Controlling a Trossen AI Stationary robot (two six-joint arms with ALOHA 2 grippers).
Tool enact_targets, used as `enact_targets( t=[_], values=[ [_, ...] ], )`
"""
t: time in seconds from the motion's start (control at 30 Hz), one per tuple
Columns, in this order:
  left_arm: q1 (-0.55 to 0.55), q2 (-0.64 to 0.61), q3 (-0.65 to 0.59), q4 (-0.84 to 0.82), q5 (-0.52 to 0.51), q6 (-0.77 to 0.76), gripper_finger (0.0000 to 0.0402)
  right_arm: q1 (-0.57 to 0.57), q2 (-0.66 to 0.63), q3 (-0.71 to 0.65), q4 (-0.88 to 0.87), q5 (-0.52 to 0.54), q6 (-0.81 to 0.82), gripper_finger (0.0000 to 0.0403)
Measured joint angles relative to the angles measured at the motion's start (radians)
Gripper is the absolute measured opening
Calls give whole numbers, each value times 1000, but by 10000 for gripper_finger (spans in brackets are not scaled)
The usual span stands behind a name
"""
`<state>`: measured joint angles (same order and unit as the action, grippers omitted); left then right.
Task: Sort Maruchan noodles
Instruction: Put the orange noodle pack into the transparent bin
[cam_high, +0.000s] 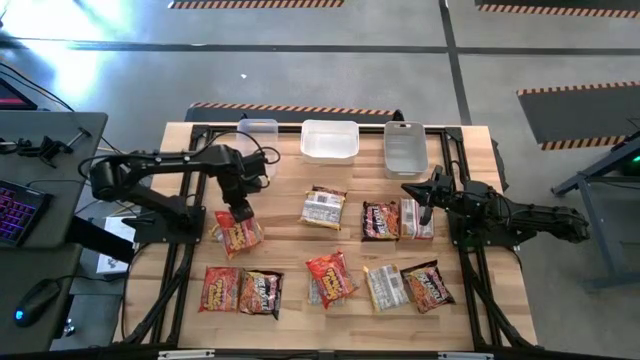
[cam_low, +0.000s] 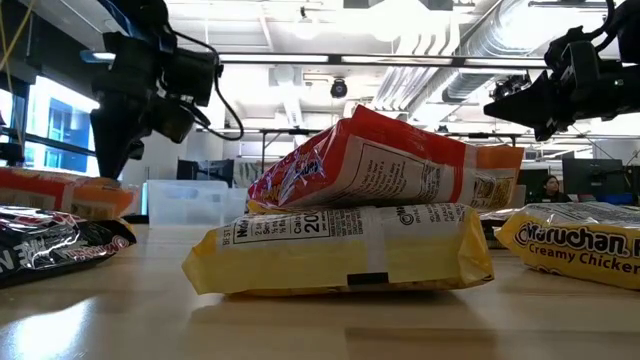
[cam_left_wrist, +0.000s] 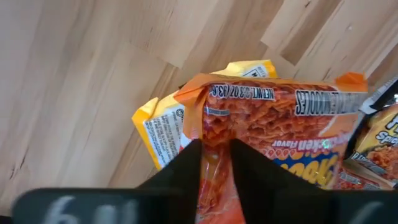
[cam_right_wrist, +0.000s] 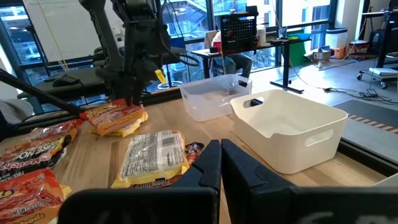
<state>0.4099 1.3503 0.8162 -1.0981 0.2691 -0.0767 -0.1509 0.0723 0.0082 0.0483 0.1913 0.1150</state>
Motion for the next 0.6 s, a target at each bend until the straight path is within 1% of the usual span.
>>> enact_targets(
  t=[0.1,0.17,0.43,0.47,0.53,0.6],
  values=[
    [0,-29,0,2,1,-8,20,0,0,0,0,0,0,0],
    [0,-51,0,7,10,-20,5,0,0,0,0,0,0,0],
    [-35,-137,0,79,50,-35,1,0,0,0,0,0,0,0],
    [-41,-142,0,86,46,-66,1,0,0,0,0,0,0,0],
    [-50,-151,0,89,23,-216,1,0,0,0,0,0,0,0],
    [-67,-159,0,63,55,-364,8,0,0,0,0,0,0,0]
  ],
)
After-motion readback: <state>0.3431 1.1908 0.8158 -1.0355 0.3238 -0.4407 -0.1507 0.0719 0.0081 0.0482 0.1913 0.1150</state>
